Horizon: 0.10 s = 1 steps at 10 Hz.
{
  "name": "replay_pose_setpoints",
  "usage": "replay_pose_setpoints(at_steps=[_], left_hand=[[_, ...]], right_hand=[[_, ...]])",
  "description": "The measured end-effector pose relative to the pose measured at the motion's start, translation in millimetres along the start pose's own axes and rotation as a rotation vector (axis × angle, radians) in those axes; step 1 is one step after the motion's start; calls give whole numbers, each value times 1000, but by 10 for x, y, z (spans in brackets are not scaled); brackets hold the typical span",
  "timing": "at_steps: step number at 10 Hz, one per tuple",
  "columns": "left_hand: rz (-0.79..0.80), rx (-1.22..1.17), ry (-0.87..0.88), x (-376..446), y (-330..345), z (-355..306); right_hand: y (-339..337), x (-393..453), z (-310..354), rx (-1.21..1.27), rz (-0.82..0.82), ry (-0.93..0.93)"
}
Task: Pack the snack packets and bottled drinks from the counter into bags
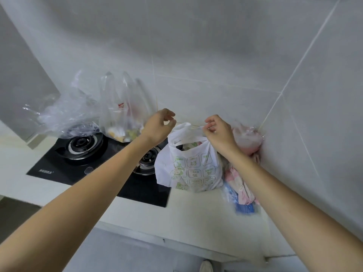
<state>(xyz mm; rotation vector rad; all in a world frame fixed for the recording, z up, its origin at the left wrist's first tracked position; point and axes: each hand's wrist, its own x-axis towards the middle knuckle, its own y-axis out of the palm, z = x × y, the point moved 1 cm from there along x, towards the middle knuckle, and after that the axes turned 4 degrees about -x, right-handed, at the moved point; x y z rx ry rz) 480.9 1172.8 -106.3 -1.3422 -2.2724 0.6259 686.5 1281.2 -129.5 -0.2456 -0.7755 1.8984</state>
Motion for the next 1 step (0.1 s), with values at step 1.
replay_pose_setpoints(at_steps=[1], left_hand=[[6, 36, 132, -284, -274, 17]], right_hand=[[78, -271, 214, -43, -27, -19]])
